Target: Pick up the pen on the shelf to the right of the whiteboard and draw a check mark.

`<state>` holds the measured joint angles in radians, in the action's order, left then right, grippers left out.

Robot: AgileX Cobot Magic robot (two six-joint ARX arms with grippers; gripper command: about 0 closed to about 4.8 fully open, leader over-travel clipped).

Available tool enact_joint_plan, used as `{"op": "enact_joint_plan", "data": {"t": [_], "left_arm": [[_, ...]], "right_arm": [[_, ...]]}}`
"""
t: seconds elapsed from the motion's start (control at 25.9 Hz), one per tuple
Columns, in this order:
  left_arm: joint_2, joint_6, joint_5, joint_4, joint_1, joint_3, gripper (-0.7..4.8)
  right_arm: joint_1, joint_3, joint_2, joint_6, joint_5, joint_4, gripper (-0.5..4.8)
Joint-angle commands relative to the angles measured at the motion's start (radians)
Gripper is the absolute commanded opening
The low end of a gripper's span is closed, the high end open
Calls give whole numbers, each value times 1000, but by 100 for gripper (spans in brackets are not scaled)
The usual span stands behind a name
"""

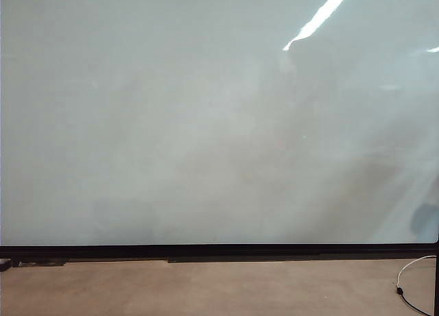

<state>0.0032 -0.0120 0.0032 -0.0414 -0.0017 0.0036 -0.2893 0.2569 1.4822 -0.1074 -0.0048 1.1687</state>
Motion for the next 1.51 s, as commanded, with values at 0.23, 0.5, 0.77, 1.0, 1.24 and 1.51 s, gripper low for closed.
{"op": "enact_joint_plan", "data": {"t": [0.23, 0.5, 0.77, 1.0, 1.24, 1.51], "left_arm": [[0, 4, 0, 13, 0, 3, -4], [0, 4, 0, 13, 0, 3, -4], [0, 4, 0, 13, 0, 3, -5], [0, 4, 0, 13, 0, 3, -5], [0, 4, 0, 13, 0, 3, -4], [0, 4, 0, 13, 0, 3, -4]], "right_arm": [[-61, 65, 48, -17, -113, 20, 431], [-114, 110, 127, -16, -266, 39, 432], [-150, 166, 212, 25, -377, 122, 431], [-165, 224, 262, 50, -464, 124, 431], [-176, 272, 328, 69, -508, 144, 431], [-176, 307, 429, 115, -530, 243, 431]]}}
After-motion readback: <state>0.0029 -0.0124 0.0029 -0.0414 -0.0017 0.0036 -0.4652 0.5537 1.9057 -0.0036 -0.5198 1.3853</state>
